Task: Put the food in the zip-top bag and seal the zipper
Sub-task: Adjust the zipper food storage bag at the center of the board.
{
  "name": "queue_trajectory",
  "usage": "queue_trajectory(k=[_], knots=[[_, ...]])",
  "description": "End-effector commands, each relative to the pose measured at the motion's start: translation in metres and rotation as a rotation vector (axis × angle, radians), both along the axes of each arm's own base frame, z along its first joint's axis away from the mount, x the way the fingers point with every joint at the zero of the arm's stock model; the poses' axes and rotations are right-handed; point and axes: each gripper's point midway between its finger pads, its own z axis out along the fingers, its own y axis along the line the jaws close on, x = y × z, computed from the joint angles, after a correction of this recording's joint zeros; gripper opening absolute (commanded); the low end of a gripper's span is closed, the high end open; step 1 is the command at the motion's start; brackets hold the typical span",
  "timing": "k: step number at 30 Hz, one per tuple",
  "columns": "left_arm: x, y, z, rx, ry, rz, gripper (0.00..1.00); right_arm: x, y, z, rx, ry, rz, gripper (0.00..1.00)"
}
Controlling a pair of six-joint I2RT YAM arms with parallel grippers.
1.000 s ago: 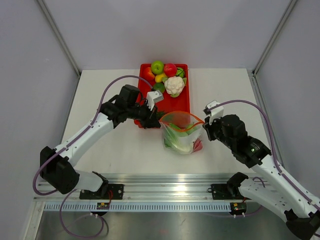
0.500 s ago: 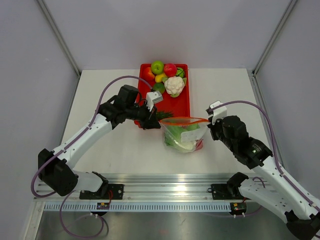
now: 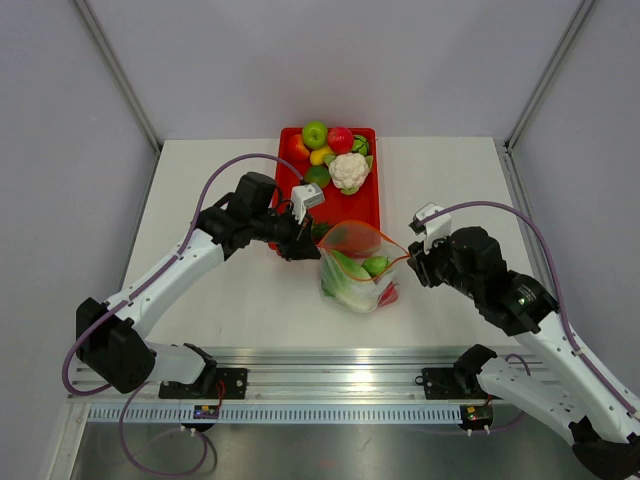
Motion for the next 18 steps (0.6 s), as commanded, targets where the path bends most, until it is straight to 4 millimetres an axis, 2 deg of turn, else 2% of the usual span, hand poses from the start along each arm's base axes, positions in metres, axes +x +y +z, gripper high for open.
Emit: queue_trajectory(k=[1,2,5,8,14,18], knots=[[0.005,-0.006,0.031,-0.070,-0.048,0.001,0.00,-0.015,0.016,0.024,0.013,0.033,0.140,0.48],[0.004,-0.006,0.031,-0.072,-0.035,0.005,0.00,-0.015,0.019,0.036,0.017,0.015,0.160,0.50],[0.005,-0.006,0.031,-0.072,-0.024,0.014,0.00,-0.018,0.030,0.055,0.022,0.012,0.234,0.56],[0.005,-0.005,0.033,-0.069,-0.025,0.020,0.00,-0.015,0.044,0.068,0.026,0.028,0.296,0.59],[0.003,-0.006,0.040,-0.082,-0.043,0.010,0.00,0.003,0.076,0.081,0.015,0.026,0.381,0.59],[0.002,-0.005,0.040,-0.080,-0.044,0.002,0.00,0.027,0.101,0.067,-0.038,0.025,0.385,0.61]])
